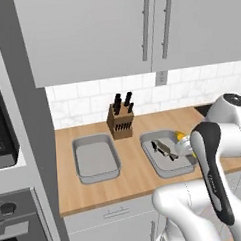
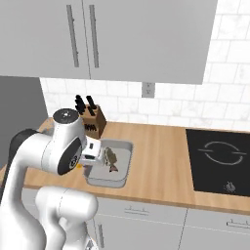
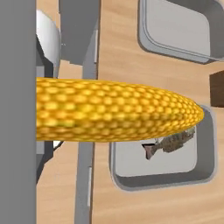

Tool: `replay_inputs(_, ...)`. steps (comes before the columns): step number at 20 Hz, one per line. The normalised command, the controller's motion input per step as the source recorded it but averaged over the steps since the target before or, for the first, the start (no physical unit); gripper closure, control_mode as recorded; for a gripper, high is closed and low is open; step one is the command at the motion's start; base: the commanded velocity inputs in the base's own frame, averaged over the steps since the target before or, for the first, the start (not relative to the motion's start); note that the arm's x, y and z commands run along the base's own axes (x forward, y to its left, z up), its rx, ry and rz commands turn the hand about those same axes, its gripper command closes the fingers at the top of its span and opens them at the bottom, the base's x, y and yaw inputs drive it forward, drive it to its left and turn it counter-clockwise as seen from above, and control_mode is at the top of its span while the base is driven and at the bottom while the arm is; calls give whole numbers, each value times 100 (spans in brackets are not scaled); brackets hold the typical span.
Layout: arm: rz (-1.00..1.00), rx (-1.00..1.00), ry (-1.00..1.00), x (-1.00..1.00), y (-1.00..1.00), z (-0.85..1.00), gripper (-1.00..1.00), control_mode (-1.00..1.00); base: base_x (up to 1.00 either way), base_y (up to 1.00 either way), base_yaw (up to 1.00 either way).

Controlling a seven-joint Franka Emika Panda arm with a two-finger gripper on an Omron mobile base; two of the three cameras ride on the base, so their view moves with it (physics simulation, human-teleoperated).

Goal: Place one corn and one fish in each tupperware on the nearby counter, to pack two identical lunches.

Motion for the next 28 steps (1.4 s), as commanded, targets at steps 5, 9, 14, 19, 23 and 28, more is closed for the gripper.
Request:
replay_inputs(5,13,-1,1,74,-1,-61,100,-100,0,0,0)
replay_inputs(9,18,0,0,67,-2,-53,100,-100,0,0,0)
replay_inputs(14,17,0,3,56,-3,-49,100,-100,0,0,0)
replay_inputs(19,8,0,5,50,-2,-37,100,-100,0,0,0)
replay_inputs(23,2,0,4,46,-12,-27,100,-100,0,0,0)
replay_inputs(28,0,0,1,38,-14,-25,100,-100,0,0,0)
